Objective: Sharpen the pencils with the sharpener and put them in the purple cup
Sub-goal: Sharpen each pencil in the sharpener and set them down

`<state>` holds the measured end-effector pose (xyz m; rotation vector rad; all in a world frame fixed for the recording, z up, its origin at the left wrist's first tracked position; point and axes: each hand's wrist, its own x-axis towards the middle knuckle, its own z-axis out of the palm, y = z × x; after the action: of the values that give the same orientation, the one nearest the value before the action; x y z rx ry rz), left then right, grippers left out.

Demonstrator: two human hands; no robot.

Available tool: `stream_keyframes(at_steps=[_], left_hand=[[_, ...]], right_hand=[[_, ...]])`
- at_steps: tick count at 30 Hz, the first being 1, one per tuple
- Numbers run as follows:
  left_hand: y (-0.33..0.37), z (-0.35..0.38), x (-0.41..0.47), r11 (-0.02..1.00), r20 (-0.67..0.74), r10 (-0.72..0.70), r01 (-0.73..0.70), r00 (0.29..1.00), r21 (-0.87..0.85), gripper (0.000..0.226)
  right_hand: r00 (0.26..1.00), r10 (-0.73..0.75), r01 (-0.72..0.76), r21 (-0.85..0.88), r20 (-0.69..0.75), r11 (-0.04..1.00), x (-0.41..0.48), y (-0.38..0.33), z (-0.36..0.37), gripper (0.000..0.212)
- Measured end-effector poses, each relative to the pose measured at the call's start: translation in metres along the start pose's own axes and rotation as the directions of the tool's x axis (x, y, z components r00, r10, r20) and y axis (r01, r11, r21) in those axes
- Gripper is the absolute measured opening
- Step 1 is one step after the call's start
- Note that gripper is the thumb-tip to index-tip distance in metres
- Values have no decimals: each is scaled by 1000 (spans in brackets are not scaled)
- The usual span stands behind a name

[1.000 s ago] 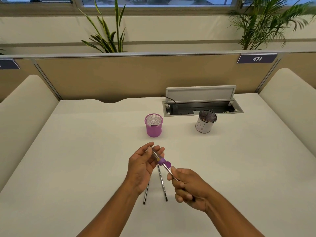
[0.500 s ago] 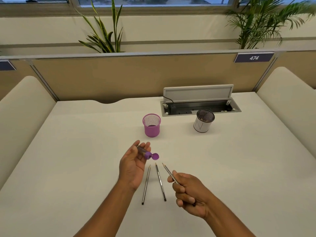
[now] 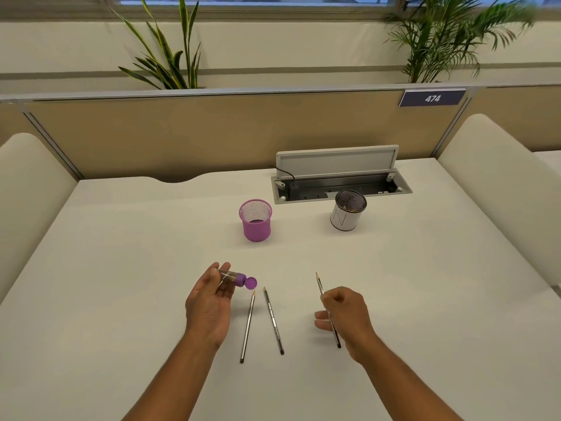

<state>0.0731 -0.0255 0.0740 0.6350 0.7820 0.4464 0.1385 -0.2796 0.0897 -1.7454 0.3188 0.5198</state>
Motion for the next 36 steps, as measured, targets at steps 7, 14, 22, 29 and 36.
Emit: stream_keyframes(at_steps=[7, 14, 22, 29, 36], left_hand=[[2, -4, -2, 999, 1, -4, 4, 1000, -50, 35], [3, -7, -3, 999, 3, -16, 16, 1000, -45, 25], [1, -7, -4, 999, -12, -26, 25, 1000, -29, 20], [0, -8, -3, 999, -26, -27, 26, 999, -35, 34], [-3, -11, -2, 999, -45, -31, 29, 999, -32, 29]], right_hand=[[970, -201, 105, -510, -138, 854, 30, 13, 2, 20], [966, -197, 55, -611, -168, 790, 42, 25, 10, 17], [961, -221, 56, -664, -167, 746, 44, 31, 12, 20], [922, -370, 185, -705, -117, 684, 35, 28, 17, 21], [937, -317, 322, -725, 149, 609, 4, 18, 67, 33]])
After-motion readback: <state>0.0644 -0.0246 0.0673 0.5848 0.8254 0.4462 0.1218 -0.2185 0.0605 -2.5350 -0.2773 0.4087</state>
